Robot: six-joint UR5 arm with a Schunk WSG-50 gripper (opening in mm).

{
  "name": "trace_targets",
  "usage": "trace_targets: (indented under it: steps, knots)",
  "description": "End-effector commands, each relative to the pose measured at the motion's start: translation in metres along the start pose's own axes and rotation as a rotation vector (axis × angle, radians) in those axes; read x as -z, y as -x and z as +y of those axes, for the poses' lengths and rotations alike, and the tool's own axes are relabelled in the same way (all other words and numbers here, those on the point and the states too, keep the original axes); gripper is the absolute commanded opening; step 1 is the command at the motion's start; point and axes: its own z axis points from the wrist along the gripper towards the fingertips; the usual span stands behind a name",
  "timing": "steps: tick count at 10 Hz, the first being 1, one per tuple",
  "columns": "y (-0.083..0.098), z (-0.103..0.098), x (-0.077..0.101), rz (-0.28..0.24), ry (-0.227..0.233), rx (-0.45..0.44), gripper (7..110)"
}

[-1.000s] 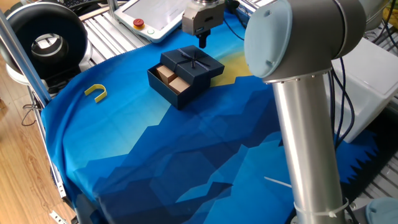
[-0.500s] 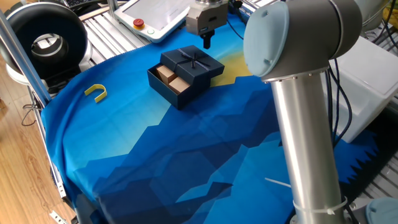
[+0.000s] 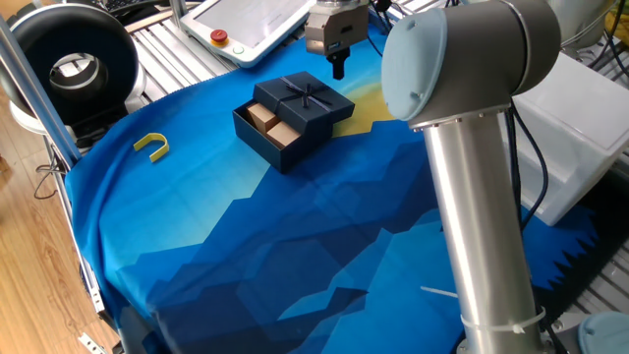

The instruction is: Slide the outer casing onto the gift box

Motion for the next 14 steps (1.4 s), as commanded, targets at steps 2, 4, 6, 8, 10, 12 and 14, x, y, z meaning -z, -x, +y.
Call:
trace_targets:
  steps: [2, 4, 6, 8, 10, 12, 14]
  knots:
    - [0.012, 0.011, -0.011, -0.015, 0.007, -0.007, 7]
    - [0.015, 0.022, -0.014, -0.015, 0.027, -0.011, 7]
    - [0.011, 0.024, -0.011, -0.009, 0.031, -0.011, 7]
    - [0.009, 0.025, -0.009, -0.005, 0.037, -0.009, 7]
    - [0.009, 0.026, -0.009, -0.006, 0.040, -0.006, 7]
    - [0.007, 0.025, -0.007, -0.003, 0.043, -0.005, 7]
    - [0.006, 0.026, -0.006, 0.000, 0.051, -0.003, 7]
